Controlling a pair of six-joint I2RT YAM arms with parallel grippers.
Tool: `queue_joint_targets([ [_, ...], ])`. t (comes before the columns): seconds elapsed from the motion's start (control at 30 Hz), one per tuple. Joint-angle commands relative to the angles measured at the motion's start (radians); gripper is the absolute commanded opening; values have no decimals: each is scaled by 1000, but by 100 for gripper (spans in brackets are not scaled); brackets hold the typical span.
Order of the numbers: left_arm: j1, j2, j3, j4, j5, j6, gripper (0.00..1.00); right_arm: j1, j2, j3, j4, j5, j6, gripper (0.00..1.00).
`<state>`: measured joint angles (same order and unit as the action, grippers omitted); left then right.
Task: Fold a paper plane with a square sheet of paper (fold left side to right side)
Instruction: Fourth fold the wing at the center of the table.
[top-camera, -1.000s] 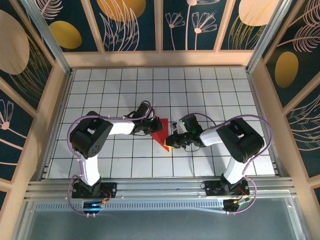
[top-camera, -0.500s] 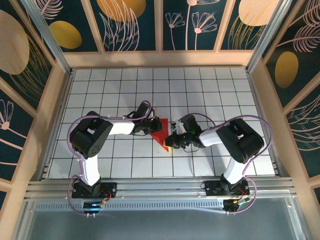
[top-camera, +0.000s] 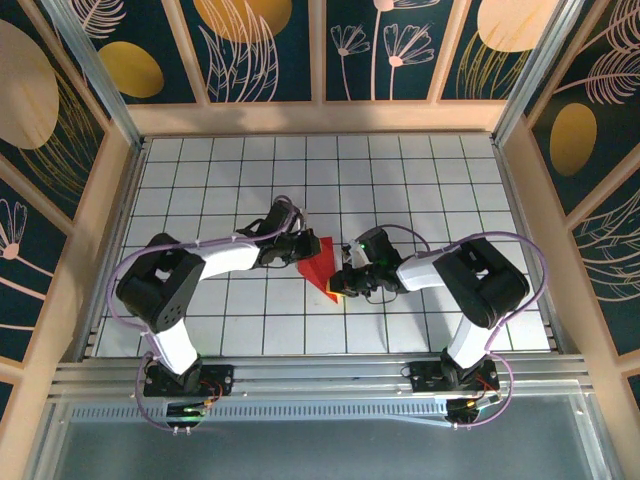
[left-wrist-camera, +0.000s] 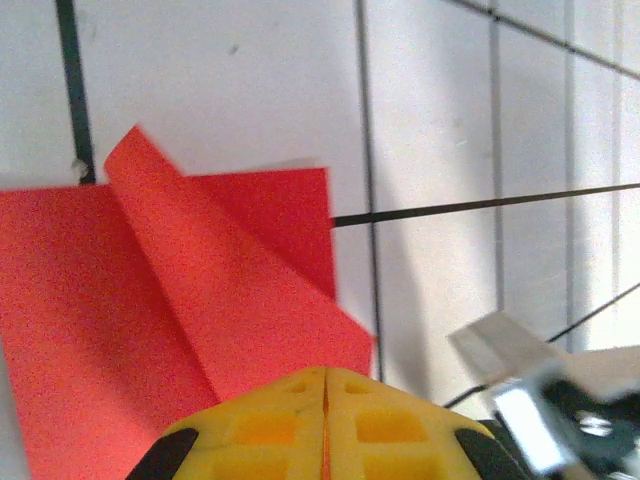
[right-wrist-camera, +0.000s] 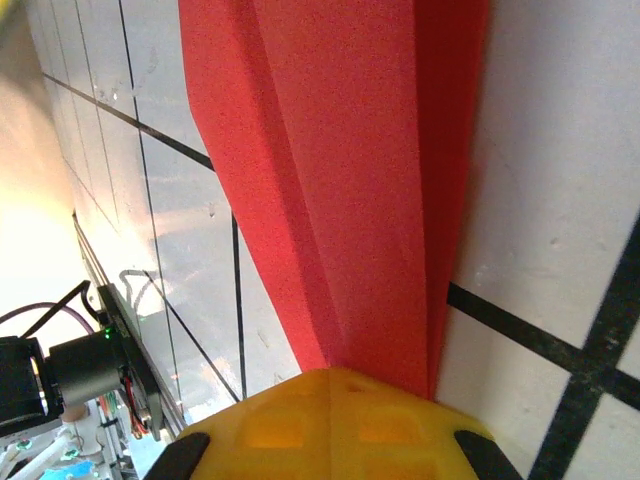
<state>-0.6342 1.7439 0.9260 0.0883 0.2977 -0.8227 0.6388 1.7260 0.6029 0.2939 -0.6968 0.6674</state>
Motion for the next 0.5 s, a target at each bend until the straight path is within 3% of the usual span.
queue_joint_targets([
  [0.0,1,-58,-35,-37,-5,18,9,9,11,-11,-155,111,-62,0],
  [0.47,2,45,-69,63,74,-17,7,8,1,0,-175,112,-91,0],
])
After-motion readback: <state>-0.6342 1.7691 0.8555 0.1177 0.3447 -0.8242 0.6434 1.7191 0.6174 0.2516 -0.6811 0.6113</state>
